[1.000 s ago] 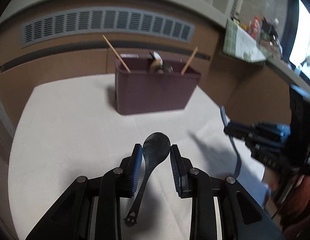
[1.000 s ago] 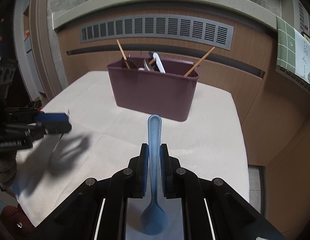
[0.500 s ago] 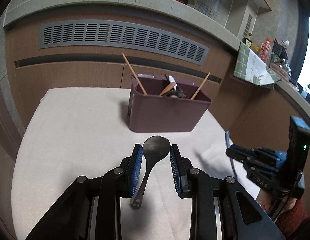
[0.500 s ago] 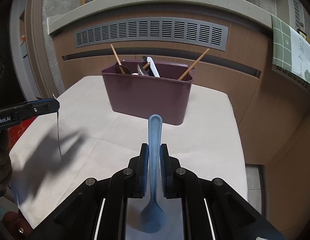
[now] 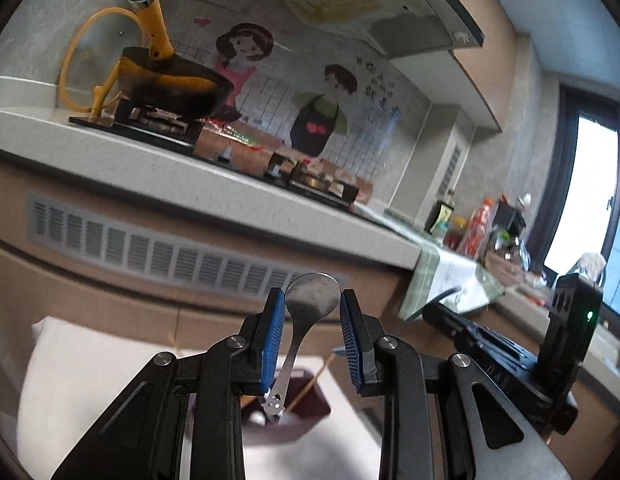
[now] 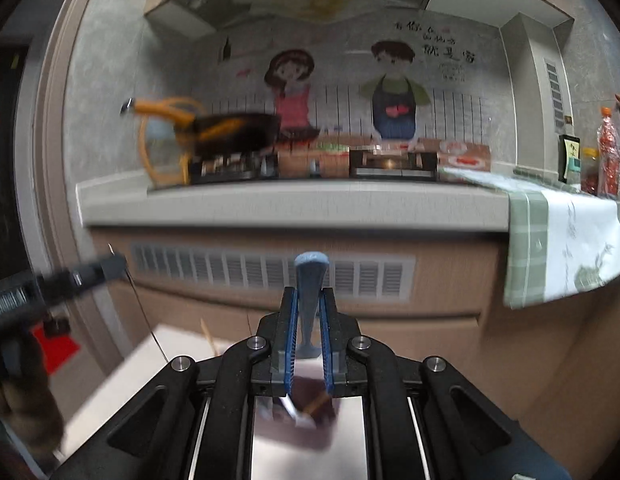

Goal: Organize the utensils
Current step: 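Lift both spoons over the maroon caddy and open both grippers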

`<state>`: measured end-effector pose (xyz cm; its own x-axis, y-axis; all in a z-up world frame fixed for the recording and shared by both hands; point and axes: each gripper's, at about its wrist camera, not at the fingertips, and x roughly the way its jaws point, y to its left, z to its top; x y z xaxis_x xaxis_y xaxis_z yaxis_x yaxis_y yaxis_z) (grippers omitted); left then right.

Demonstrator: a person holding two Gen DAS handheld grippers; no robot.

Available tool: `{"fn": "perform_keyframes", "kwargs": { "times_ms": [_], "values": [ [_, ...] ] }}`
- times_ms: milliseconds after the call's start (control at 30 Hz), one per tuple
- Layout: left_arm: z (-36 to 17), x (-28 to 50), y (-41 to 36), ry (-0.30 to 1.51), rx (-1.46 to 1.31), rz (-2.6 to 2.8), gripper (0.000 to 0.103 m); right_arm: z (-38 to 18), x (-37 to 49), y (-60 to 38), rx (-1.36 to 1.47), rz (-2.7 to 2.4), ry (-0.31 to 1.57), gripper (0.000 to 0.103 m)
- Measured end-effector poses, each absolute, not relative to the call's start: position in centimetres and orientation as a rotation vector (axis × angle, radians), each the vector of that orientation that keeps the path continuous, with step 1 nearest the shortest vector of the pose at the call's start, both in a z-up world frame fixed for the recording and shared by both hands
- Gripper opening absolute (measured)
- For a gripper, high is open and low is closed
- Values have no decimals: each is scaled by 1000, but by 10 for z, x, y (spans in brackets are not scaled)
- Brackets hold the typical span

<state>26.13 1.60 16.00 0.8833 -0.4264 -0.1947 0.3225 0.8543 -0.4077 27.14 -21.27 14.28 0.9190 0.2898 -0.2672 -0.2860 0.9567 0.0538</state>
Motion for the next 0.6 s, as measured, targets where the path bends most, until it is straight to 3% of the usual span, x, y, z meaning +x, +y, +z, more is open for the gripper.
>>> {"fn": "perform_keyframes", "kwargs": {
  "times_ms": [233,433,600],
  "values": [
    [127,316,24,320,-421,-371,29,120,313,-201,22,316,368,9],
    [73,359,27,455,-475,-393,30,72,335,-178,-66,310,460,9],
    [30,374,20,578,-405,-336,36,17,361,-165,-103,376,689,11]
  ]
}}
